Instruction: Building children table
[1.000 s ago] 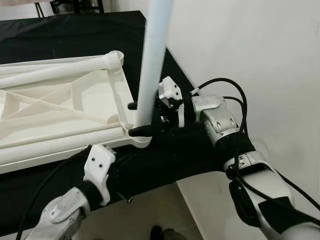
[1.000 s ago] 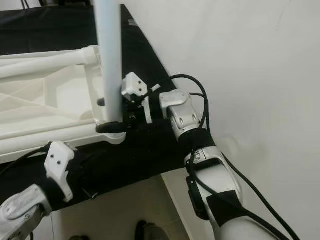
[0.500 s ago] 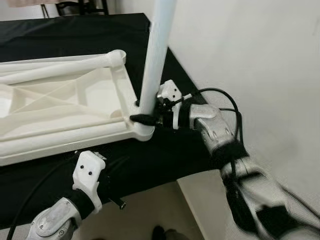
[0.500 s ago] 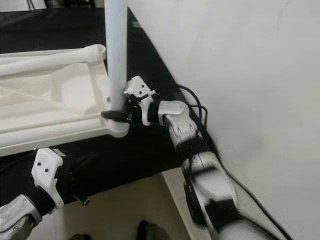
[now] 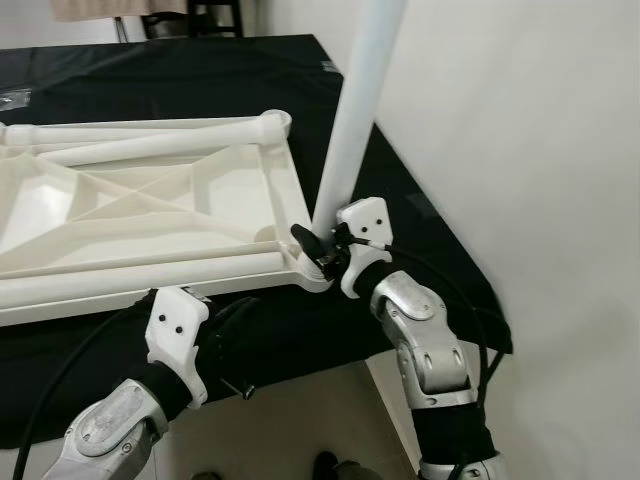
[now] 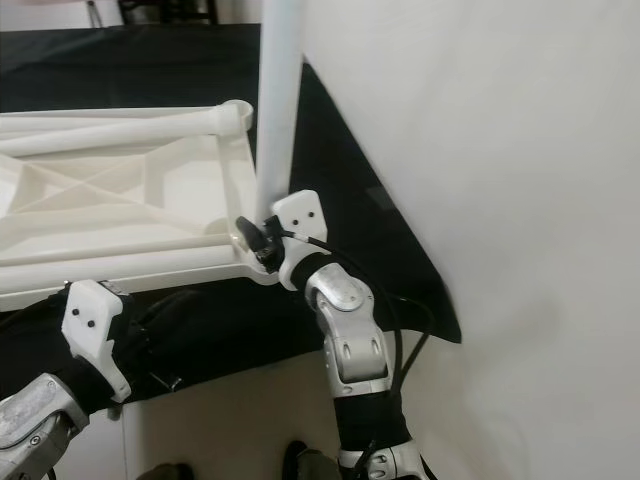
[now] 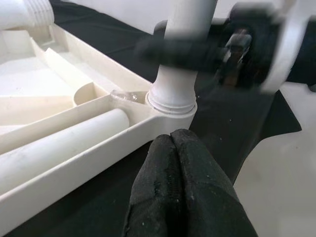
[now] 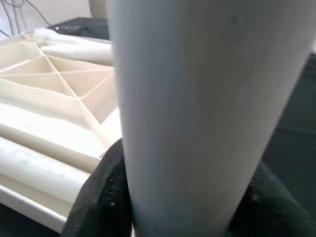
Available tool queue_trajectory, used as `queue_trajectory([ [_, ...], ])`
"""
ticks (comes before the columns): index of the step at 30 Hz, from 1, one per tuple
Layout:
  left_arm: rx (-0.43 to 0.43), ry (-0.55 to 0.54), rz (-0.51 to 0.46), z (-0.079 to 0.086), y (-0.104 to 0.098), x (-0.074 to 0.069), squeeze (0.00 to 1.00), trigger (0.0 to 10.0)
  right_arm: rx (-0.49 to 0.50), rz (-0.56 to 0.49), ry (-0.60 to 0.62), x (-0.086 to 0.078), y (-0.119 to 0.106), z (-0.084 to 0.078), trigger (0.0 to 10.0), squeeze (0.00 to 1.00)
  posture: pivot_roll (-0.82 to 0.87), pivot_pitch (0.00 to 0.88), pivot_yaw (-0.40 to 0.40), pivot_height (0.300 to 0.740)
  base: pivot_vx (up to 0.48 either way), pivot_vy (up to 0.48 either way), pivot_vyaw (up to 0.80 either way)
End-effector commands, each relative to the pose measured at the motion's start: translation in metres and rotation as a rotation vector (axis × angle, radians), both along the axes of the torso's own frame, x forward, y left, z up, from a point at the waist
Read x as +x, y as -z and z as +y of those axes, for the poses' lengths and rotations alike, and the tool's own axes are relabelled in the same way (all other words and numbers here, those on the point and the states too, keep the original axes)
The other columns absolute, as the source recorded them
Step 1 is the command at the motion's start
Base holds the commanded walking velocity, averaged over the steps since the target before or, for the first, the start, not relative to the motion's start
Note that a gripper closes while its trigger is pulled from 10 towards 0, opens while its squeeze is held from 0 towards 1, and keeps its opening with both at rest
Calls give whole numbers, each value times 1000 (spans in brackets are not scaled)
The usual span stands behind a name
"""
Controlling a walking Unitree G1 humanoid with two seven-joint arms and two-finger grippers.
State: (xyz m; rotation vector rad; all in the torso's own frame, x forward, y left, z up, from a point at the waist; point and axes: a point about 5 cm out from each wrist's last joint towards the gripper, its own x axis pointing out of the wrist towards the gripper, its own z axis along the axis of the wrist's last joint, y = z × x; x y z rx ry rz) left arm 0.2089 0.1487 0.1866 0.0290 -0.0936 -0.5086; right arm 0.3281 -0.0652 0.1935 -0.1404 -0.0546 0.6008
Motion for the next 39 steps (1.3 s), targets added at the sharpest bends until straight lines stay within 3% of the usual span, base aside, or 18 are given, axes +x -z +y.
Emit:
queue_trajectory([
  [1,-1,-2,24,0,5,0,0,10000,-6,91,11,3,22,-6,10000,663,86,239,-123,740,0,0,0],
  [2,1,-1,21,0,5,1,0,10000,28,69,-59,7,13,-2,10000,1000,87,235,-120,740,0,0,0],
  [3,4,1,20,-1,5,2,0,10000,59,24,-214,10,-1,3,10000,1000,85,231,-117,740,0,0,0],
  [8,6,6,21,-2,6,4,0,10000,61,-20,-343,10,-17,2,10000,969,83,225,-111,740,0,0,0],
  [9,10,11,21,-2,7,6,0,10000,32,-42,-399,13,-22,1,10000,0,85,222,-113,740,0,0,0],
  [12,22,19,21,-4,8,7,0,10000,-32,-81,-525,21,-32,-2,10000,0,95,216,-112,740,0,0,0],
  [18,24,24,12,-6,6,8,0,10000,-73,-83,-621,27,-36,-4,10000,0,107,216,-113,740,0,0,0],
  [19,32,32,0,-8,4,9,0,10000,-72,-64,-675,29,-37,-6,8314,0,114,217,-120,740,0,0,0],
  [20,39,38,-8,-9,2,10,0,10000,-69,-51,-715,31,-38,-7,8314,0,117,217,-122,740,0,0,0],
  [21,35,46,-25,-12,-3,11,0,10000,-62,-18,-766,34,-39,-11,0,0,119,219,-131,740,0,0,0],
  [29,61,68,-36,-14,-6,9,0,10000,-79,18,-768,41,-35,-21,0,0,117,222,-139,740,0,0,0],
  [37,59,63,-48,-12,-10,11,0,10000,-47,20,-672,45,-30,-32,0,0,87,229,-127,740,0,0,0],
  [39,58,63,-45,-11,-9,11,0,10000,-35,23,-554,47,-19,-42,0,0,80,236,-133,740,0,0,0],
])
